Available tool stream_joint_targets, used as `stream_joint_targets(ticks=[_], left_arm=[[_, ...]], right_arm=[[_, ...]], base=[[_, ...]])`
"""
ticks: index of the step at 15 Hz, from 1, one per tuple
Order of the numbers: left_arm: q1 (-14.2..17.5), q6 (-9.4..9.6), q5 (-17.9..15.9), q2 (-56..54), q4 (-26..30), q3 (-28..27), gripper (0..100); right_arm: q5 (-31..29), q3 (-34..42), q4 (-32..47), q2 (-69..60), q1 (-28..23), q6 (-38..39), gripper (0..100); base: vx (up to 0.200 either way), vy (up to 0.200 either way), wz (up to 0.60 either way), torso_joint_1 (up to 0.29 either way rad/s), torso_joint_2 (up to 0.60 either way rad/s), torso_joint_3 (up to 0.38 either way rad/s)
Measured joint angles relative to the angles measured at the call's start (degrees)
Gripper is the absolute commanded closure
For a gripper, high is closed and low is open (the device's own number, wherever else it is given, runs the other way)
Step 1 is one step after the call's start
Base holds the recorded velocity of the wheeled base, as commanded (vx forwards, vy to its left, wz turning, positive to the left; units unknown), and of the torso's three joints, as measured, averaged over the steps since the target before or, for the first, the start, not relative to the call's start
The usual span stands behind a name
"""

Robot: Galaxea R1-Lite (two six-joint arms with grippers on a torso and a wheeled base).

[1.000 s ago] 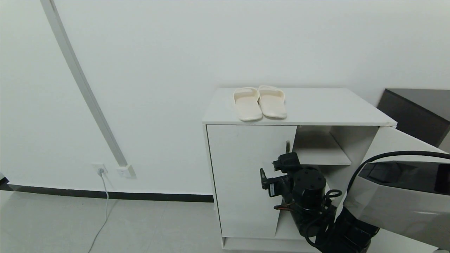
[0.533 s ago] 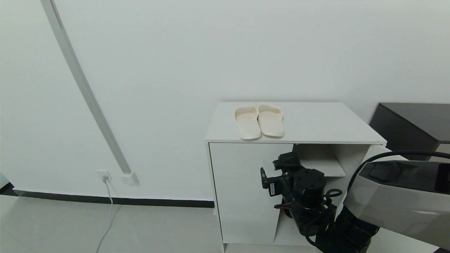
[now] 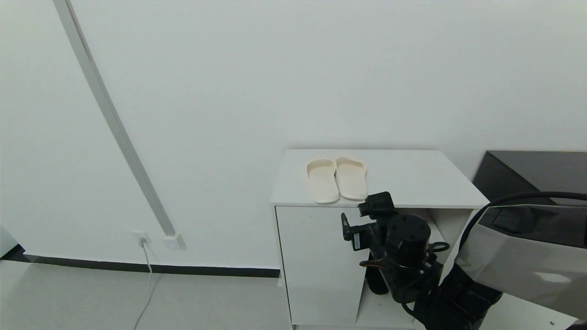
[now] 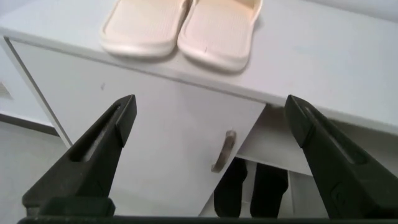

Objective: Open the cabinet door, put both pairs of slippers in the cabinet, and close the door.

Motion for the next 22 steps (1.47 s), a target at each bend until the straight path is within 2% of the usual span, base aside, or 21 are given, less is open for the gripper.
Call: stream_joint_targets(ticks=[7,10,11,13,17,20,22], left_arm=[[0.0,0.05,0.0,0.0,0.0,0.0,100],[0.0,0.20,0.0,0.0,0.0,0.0,100],[0.0,0.22,-0.1,0.0,0.0,0.0,100],[0.0,0.30,-0.1,0.0,0.0,0.0,100],[0.0,0.22,-0.1,0.0,0.0,0.0,100],[0.0,-0.02,-0.1,0.0,0.0,0.0,100],[0.0,-0.05,-0.1,0.0,0.0,0.0,100]], right_arm=[[4.3,0.7,-3.5,-0.1,-0.9,-2.6,0],[5.3,-1.4,1.9,-1.2,-0.9,-3.1,0],[5.3,-2.6,5.3,-1.7,-0.9,-2.4,0],[5.3,-7.8,19.6,-3.5,-1.0,-0.1,0],[5.3,-19.7,42.5,-8.3,-0.3,11.3,0],[5.1,-25.0,52.0,-10.2,0.7,15.6,0],[5.0,-26.9,54.2,-10.6,0.8,16.2,0]], base=[[0.000,0.000,0.00,0.061,-0.14,-0.074],[0.000,0.000,0.00,0.000,0.00,0.000],[0.000,0.000,0.00,0.000,0.00,0.000],[0.000,0.000,0.00,0.000,0.00,0.000],[0.000,0.000,0.00,0.000,0.00,0.000],[0.000,0.000,0.00,0.000,0.00,0.000],[0.000,0.000,0.00,0.000,0.00,0.000]])
